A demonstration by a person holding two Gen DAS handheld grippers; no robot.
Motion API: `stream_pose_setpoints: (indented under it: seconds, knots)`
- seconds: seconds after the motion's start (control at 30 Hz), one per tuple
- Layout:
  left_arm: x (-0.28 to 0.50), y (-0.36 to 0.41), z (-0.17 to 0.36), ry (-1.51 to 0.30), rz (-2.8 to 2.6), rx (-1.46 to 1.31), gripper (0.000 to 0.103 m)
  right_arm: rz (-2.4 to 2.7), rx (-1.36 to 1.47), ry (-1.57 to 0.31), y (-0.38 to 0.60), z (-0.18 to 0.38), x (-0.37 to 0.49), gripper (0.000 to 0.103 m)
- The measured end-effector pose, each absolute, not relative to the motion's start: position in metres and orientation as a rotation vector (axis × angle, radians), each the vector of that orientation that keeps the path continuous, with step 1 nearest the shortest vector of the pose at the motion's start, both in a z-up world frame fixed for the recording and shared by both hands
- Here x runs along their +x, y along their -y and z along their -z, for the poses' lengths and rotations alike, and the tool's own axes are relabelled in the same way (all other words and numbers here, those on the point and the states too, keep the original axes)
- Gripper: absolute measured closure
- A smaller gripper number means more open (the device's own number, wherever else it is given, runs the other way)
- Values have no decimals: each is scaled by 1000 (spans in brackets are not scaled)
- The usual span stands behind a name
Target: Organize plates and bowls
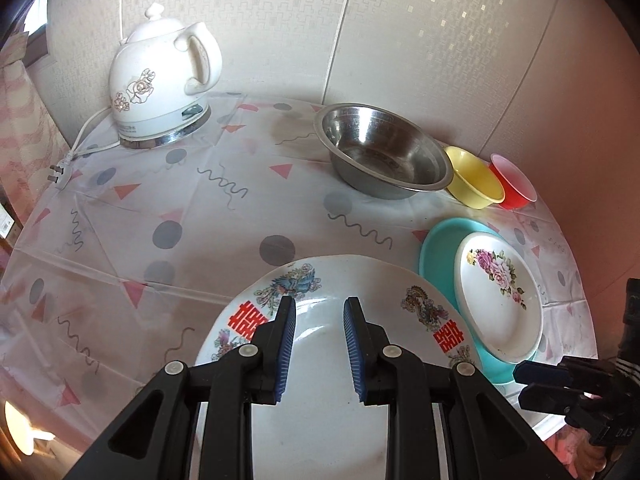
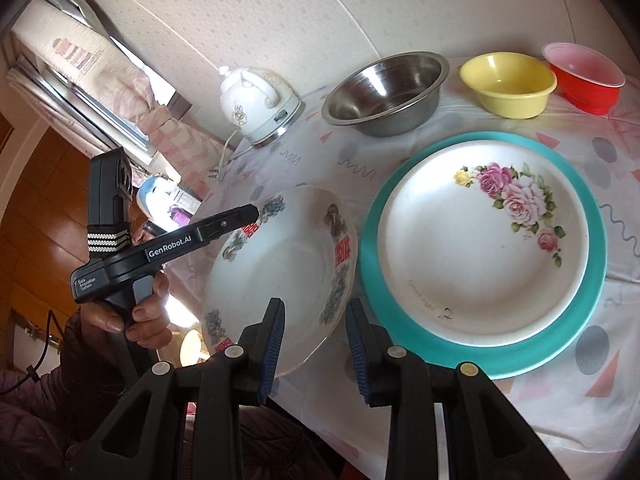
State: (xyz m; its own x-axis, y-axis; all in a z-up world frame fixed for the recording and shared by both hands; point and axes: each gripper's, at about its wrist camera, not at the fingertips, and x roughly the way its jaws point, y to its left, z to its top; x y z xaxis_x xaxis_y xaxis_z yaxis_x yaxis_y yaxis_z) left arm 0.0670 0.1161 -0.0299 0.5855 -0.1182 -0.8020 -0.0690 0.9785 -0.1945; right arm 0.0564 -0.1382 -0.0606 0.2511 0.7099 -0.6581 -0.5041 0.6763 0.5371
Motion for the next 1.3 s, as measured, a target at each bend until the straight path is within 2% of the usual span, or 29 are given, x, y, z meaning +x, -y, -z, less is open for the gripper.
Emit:
stream_pose_setpoints:
  seconds: [0.37,0.43,0.67,0.9,1.3]
  knots:
    - [45,-164,35,-950,-25,-265,68,-867,213,-1107,123,81,54,69]
    - [41,-169,40,-962,-30,-260,68,-862,198,-1115,119,83,55,66]
    - [33,-171,57,-1006,10,-268,68,-847,147,-1132,106,87,61,66]
    - [32,-172,66,-1013,24,-288,77,-807,74,-1106,93,88,63,66]
    - [29,-207,66,-968,-80,-354,76,-813,14,-1084,51,86,85,65]
